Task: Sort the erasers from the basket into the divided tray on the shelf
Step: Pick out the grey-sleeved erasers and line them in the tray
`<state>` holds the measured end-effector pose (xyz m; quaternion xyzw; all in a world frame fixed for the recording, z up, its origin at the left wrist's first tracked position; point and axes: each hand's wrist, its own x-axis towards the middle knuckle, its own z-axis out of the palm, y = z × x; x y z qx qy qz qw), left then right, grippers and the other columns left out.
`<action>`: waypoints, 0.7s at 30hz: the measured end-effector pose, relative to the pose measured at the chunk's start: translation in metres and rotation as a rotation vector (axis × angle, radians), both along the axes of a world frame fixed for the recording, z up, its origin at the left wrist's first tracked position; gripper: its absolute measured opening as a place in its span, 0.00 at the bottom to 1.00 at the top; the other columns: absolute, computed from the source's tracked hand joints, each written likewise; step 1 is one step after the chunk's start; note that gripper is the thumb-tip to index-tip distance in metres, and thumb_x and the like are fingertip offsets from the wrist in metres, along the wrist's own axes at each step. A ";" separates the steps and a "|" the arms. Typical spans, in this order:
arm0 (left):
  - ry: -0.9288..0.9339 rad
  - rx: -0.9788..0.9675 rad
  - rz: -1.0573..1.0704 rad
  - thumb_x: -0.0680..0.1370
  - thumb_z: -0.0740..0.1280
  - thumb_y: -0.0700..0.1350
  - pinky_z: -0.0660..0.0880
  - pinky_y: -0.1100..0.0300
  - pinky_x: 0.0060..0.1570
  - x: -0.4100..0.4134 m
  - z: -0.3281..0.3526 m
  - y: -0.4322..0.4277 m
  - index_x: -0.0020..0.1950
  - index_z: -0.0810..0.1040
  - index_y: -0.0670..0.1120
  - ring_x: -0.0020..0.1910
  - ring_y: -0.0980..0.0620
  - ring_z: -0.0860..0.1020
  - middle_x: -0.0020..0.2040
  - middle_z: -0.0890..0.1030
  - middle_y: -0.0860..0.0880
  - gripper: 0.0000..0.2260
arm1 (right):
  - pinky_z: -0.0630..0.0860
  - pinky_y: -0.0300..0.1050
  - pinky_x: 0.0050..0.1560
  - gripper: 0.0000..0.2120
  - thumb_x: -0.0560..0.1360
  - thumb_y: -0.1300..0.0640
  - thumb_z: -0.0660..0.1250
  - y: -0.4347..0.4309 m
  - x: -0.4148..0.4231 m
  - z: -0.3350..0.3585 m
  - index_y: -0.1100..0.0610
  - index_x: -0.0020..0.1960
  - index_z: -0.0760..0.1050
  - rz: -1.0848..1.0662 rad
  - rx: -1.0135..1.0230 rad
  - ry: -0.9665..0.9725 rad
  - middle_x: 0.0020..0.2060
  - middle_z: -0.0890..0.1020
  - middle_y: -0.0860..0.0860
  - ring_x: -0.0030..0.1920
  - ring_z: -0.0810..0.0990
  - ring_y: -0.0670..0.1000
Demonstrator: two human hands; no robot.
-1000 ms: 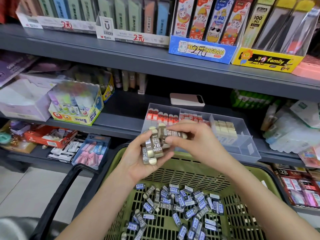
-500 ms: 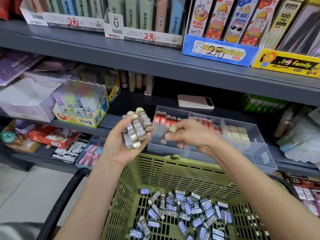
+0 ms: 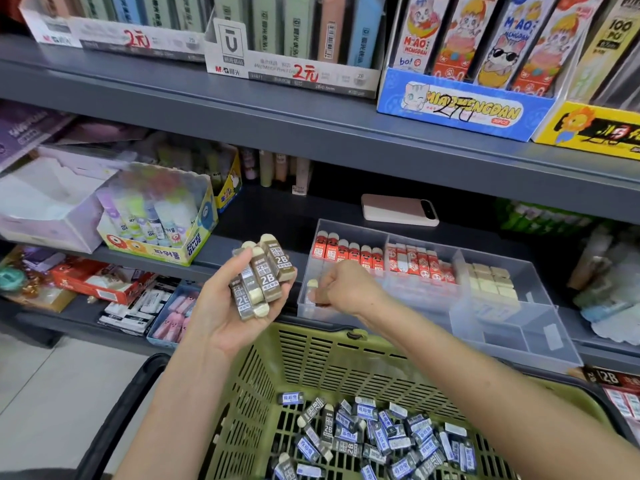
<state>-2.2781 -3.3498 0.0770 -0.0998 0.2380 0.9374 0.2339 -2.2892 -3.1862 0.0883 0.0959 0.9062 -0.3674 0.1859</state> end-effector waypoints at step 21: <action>-0.044 -0.127 -0.030 0.51 0.83 0.43 0.79 0.56 0.30 0.005 0.008 0.007 0.42 0.85 0.44 0.41 0.42 0.84 0.46 0.84 0.43 0.21 | 0.79 0.42 0.34 0.13 0.78 0.59 0.61 0.011 0.015 0.025 0.57 0.36 0.77 0.067 -0.073 0.132 0.33 0.82 0.53 0.33 0.80 0.49</action>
